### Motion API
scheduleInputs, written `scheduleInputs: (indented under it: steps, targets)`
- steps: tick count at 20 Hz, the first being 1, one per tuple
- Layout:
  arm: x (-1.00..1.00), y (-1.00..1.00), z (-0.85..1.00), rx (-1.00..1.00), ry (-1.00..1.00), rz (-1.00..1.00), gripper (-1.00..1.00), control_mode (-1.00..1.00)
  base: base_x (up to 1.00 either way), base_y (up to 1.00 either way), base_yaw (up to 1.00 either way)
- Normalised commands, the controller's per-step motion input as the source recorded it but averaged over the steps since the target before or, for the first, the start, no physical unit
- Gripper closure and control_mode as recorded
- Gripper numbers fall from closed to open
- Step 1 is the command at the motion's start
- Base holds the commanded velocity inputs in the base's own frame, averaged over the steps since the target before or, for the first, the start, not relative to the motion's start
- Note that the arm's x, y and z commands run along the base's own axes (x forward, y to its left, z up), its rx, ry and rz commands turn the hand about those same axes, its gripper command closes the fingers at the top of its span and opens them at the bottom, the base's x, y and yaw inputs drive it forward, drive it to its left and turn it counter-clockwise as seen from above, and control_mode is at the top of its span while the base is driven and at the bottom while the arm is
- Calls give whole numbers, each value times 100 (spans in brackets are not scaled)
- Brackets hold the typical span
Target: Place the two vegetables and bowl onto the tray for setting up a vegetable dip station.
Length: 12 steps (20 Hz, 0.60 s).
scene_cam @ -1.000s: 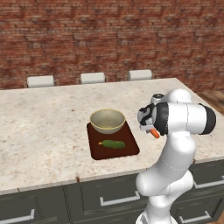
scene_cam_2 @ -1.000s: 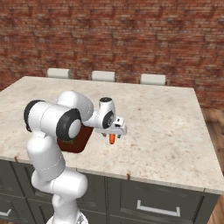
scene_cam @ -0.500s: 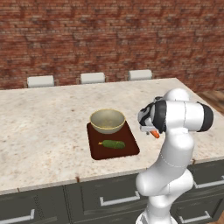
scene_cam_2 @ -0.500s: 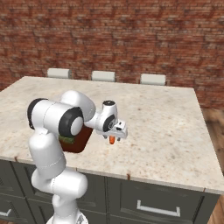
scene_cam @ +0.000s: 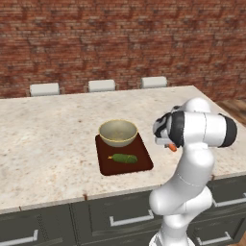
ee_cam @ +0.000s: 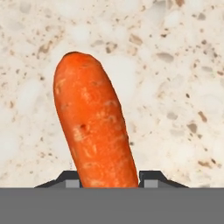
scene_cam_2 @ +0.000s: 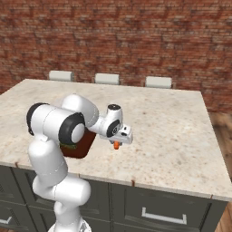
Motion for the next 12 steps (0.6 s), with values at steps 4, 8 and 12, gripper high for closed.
scheduleInputs:
  steps: [4,8,12]
  targets:
    - [-23,-3,33,0,0,7,100,-100,0,0,0]
    - [-37,0,36,0,0,17,100,-100,0,0,0]
    - [-43,1,35,0,0,27,100,-100,0,0,0]
